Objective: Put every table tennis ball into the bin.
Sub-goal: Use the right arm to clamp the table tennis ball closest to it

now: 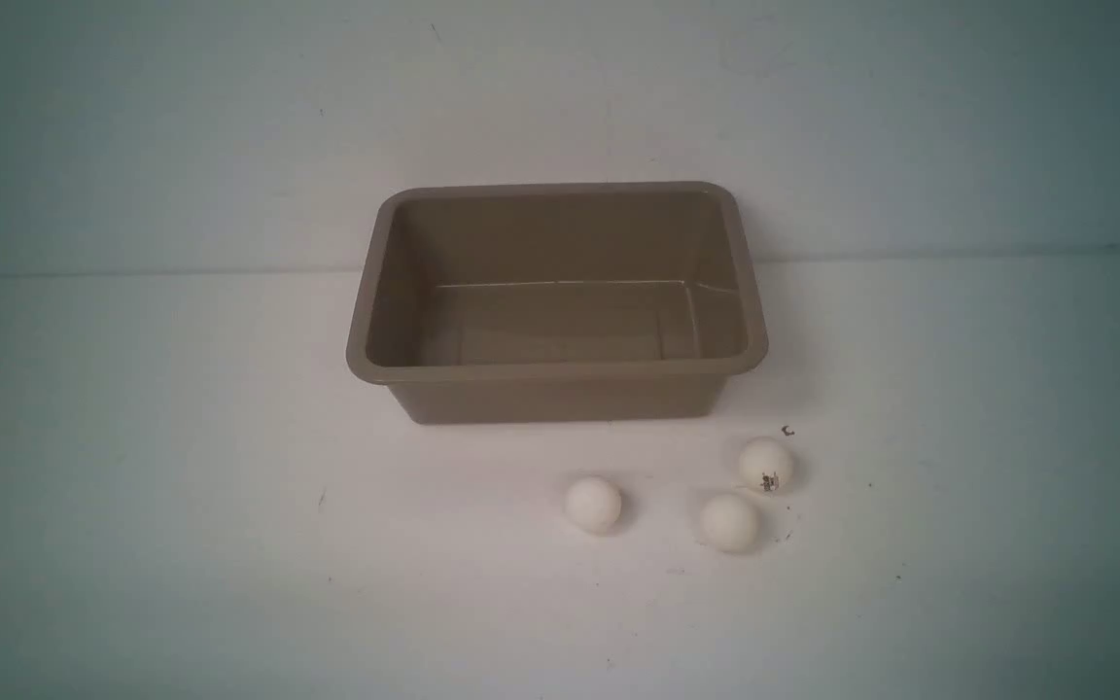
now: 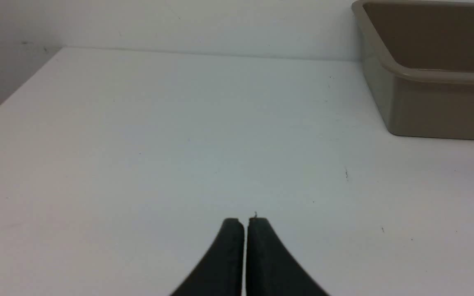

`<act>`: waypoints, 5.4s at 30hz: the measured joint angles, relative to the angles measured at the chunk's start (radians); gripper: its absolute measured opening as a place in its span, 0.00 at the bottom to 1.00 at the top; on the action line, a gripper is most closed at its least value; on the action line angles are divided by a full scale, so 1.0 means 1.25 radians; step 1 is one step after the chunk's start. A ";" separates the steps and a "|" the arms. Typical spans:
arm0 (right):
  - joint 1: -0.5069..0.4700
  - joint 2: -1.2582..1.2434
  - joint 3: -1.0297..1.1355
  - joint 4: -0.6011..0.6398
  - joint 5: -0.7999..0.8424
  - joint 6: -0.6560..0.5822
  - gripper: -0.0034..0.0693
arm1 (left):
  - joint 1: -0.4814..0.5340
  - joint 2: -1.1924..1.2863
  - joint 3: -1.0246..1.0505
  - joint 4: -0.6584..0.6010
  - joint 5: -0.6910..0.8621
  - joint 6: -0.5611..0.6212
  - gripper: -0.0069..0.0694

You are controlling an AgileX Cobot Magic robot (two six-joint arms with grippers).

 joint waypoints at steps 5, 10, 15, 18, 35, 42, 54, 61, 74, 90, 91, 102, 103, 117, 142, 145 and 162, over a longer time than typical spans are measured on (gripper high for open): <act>0.000 0.000 0.000 0.000 0.000 0.000 0.03 | 0.000 0.000 0.000 0.000 0.000 0.000 0.09; 0.000 0.000 0.000 0.000 0.000 0.000 0.03 | 0.000 0.000 0.000 0.000 0.000 0.000 0.09; 0.000 0.000 0.000 0.000 0.000 0.000 0.03 | 0.000 0.000 0.000 0.000 0.000 0.000 0.09; 0.000 0.000 0.000 0.000 0.000 0.000 0.03 | 0.000 0.000 0.000 0.000 0.000 0.000 0.09; 0.000 0.000 0.001 0.144 -0.007 0.092 0.03 | 0.000 0.000 0.000 0.000 0.000 0.000 0.09; 0.000 0.000 0.003 0.400 -0.022 0.136 0.03 | 0.000 0.000 0.000 -0.005 0.000 -0.003 0.09; 0.000 0.000 0.003 0.566 -0.037 0.140 0.03 | 0.000 0.000 0.000 -0.503 -0.102 -0.205 0.09; 0.000 0.000 0.003 0.573 -0.038 0.131 0.03 | 0.000 0.000 0.000 -0.595 -0.120 -0.208 0.09; 0.000 0.000 -0.008 0.689 -0.031 -0.286 0.03 | 0.000 0.000 0.000 -0.698 -0.155 -0.205 0.09; 0.000 0.317 -0.459 0.628 0.226 -0.622 0.03 | 0.000 0.116 -0.248 -0.673 0.096 0.351 0.09; 0.000 0.370 -0.488 0.608 0.242 -0.624 0.03 | 0.000 0.143 -0.260 -0.672 0.114 0.368 0.09; 0.005 0.676 -0.615 0.373 0.319 -0.501 0.03 | 0.000 0.472 -0.372 -0.657 0.252 0.585 0.09; 0.006 0.693 -0.616 0.342 0.328 -0.466 0.03 | 0.000 0.489 -0.376 -0.660 0.252 0.596 0.09; 0.096 0.838 -0.679 -0.245 0.287 0.143 0.03 | 0.000 0.541 -0.378 -0.679 0.248 0.682 0.09; 0.401 1.223 -0.932 -0.200 0.334 0.068 0.03 | 0.000 0.723 -0.379 -0.176 0.289 0.254 0.09; 0.401 1.268 -0.955 -0.184 0.335 0.068 0.04 | 0.000 0.723 -0.384 -0.135 0.303 0.208 0.09; 0.401 1.431 -0.990 -0.125 0.274 0.066 0.65 | 0.000 0.723 -0.389 -0.116 0.332 0.182 0.09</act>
